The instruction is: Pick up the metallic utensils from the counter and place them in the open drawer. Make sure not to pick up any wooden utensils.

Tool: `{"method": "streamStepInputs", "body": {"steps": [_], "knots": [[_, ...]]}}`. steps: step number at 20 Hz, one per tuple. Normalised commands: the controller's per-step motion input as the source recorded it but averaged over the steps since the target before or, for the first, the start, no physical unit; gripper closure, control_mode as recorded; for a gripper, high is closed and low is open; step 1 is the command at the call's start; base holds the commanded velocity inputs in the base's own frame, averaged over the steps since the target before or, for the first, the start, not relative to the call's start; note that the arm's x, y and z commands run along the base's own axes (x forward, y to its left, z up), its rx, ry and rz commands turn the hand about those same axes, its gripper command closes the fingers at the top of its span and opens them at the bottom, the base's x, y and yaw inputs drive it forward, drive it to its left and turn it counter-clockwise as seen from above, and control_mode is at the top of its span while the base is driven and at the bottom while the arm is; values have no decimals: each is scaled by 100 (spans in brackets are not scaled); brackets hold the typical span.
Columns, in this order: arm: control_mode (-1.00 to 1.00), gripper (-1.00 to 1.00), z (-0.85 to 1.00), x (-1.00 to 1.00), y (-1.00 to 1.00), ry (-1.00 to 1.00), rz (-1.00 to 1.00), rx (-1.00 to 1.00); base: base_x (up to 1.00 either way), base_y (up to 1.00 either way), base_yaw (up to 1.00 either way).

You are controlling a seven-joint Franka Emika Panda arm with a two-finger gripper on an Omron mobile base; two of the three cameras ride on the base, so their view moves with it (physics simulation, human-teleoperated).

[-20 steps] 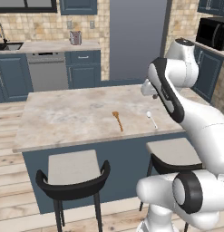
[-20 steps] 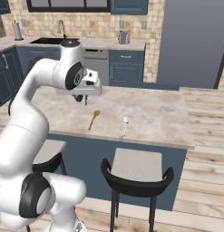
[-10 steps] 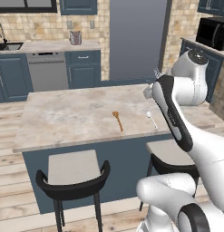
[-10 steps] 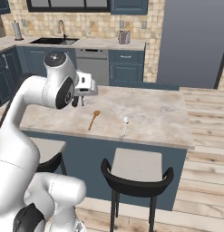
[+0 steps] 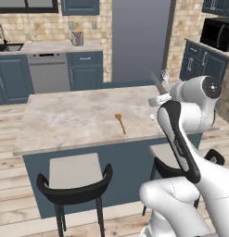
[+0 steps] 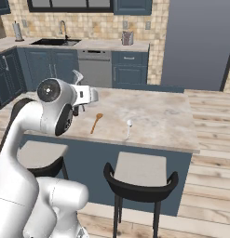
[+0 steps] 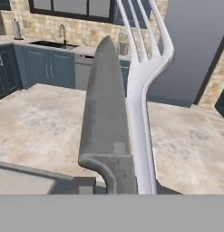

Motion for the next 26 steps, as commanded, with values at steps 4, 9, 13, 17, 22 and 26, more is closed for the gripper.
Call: {"method": "streamStepInputs", "body": {"steps": [4,9,13,17,22,26], "knots": [[100,100,6,-5,0,-6,0,0,-27,0,0],[100,100,0,0,0,0,0,0,-46,-22,0],[100,100,0,0,0,0,0,0,-21,-44,0],[100,100,0,0,0,0,0,0,-43,18,0],[100,100,0,0,0,0,0,0,-62,93,0],[100,100,0,0,0,0,0,0,-59,100,4]]}}
